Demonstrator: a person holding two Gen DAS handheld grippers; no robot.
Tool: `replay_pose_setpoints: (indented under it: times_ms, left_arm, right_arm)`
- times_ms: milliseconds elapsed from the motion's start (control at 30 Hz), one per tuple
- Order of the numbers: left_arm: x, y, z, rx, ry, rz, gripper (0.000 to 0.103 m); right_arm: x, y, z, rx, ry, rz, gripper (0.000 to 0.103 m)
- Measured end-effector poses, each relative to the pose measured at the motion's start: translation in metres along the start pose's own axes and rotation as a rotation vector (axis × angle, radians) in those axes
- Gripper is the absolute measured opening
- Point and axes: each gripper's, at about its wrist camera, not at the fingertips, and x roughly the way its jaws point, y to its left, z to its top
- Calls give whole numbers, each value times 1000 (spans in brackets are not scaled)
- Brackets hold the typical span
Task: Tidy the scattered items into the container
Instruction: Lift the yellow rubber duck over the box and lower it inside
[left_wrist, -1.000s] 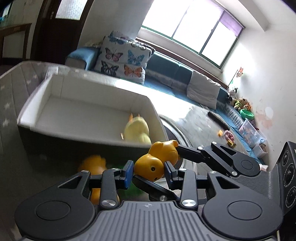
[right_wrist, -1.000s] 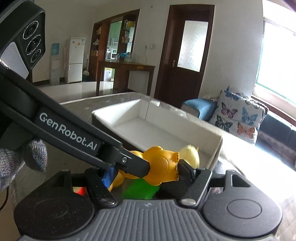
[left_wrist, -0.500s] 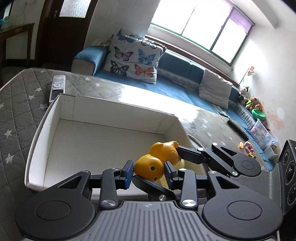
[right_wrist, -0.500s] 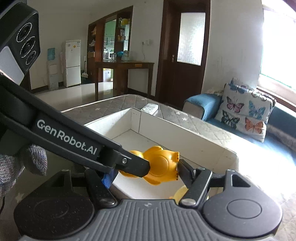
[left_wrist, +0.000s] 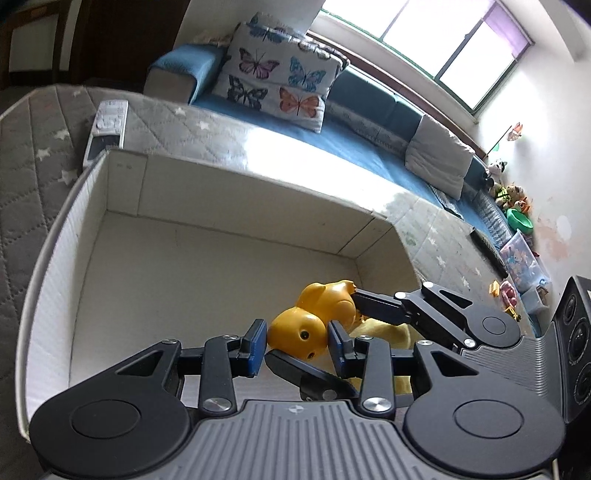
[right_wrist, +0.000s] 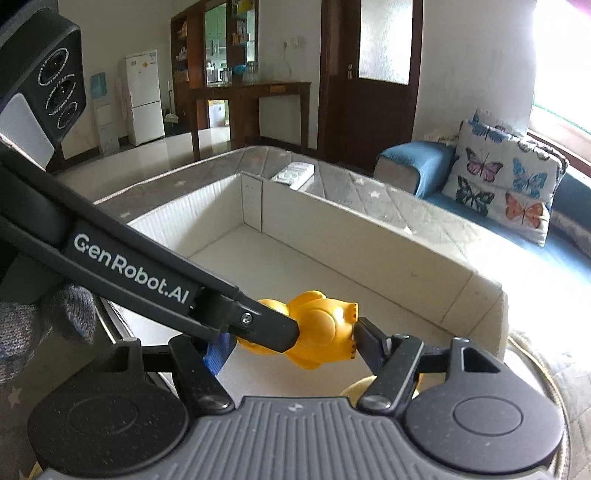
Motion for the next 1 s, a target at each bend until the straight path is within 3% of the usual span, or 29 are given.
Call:
replay_pose_setpoints:
  times_ms: [500,1000]
  left_arm:
    - [11,11,2,-52,42,16,39]
    - [-5,3,-2,-43,-5,39,39]
  right_arm:
    - [9,-3,-2,16,59,21,73]
    - [-22,1,-4,28,-4,-4,74]
